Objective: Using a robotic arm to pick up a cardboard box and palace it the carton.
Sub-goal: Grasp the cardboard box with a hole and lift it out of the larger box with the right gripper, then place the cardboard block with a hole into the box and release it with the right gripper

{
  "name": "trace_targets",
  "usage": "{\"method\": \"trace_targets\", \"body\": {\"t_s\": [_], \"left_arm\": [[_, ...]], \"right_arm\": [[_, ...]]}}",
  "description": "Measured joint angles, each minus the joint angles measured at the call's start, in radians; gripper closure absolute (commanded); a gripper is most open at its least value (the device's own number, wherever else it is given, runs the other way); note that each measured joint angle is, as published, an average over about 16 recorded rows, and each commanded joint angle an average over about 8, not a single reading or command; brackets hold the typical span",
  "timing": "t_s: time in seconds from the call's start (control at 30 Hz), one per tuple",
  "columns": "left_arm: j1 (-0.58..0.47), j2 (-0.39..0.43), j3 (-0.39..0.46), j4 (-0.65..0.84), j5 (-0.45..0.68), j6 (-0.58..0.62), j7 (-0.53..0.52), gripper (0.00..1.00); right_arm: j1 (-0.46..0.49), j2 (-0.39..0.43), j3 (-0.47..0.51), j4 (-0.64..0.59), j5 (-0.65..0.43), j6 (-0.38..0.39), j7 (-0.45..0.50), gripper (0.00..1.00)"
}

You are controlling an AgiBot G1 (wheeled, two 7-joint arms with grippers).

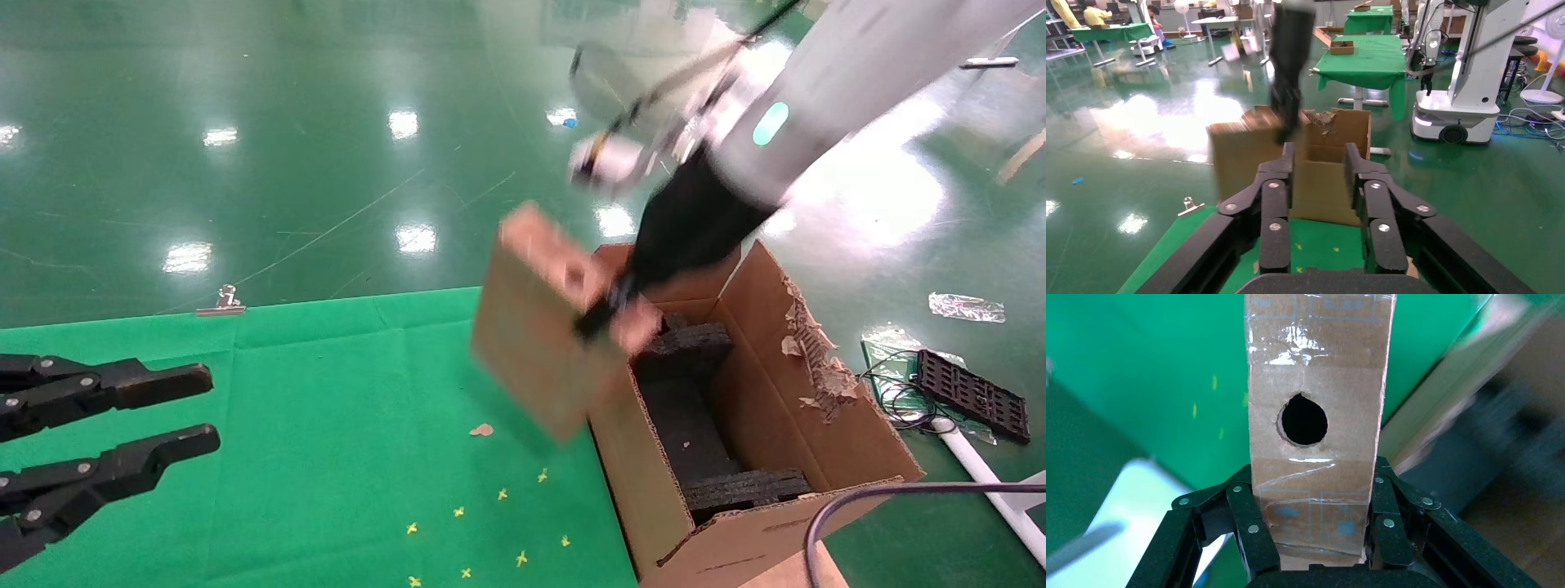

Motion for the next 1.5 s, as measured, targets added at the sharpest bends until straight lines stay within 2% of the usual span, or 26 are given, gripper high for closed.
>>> {"method": "trace_targets", "body": {"t_s": [0.27, 0.5, 0.53, 0.73, 0.77, 0.8, 1.1, 1.5], "left_arm": [[0.0, 0.0, 0.001, 0.0, 0.0, 0.0, 0.0, 1.0], [0.0, 0.0, 0.001, 0.0, -0.001, 0.0, 0.0, 0.98], [0.0, 0.0, 0.001, 0.0, -0.001, 0.0, 0.001, 0.88], [0.0, -0.001, 0.001, 0.0, -0.001, -0.001, 0.001, 0.13], [0.0, -0.001, 0.001, 0.0, -0.001, -0.001, 0.001, 0.02], [0.0, -0.001, 0.002, 0.0, -0.001, -0.001, 0.001, 0.0], [0.0, -0.001, 0.002, 0.0, -0.001, -0.001, 0.001, 0.0], [-0.001, -0.001, 0.003, 0.0, -0.002, -0.001, 0.001, 0.0]], "right_arm": [[0.12, 0.102, 0.022, -0.114, -0.035, 0.025, -0.097, 1.0], [0.138, 0.157, -0.003, -0.24, -0.086, 0.016, -0.124, 1.0], [0.134, 0.162, -0.008, -0.256, -0.093, 0.014, -0.127, 1.0], [0.088, 0.176, -0.033, -0.344, -0.12, 0.0, -0.14, 1.0], [0.078, 0.176, -0.037, -0.358, -0.123, -0.001, -0.142, 1.0], [0.067, 0.176, -0.04, -0.372, -0.125, -0.002, -0.144, 1.0], [-0.04, 0.161, -0.054, -0.48, -0.131, 0.007, -0.161, 1.0], [-0.178, 0.13, -0.056, -0.583, -0.125, 0.056, -0.153, 1.0]]}}
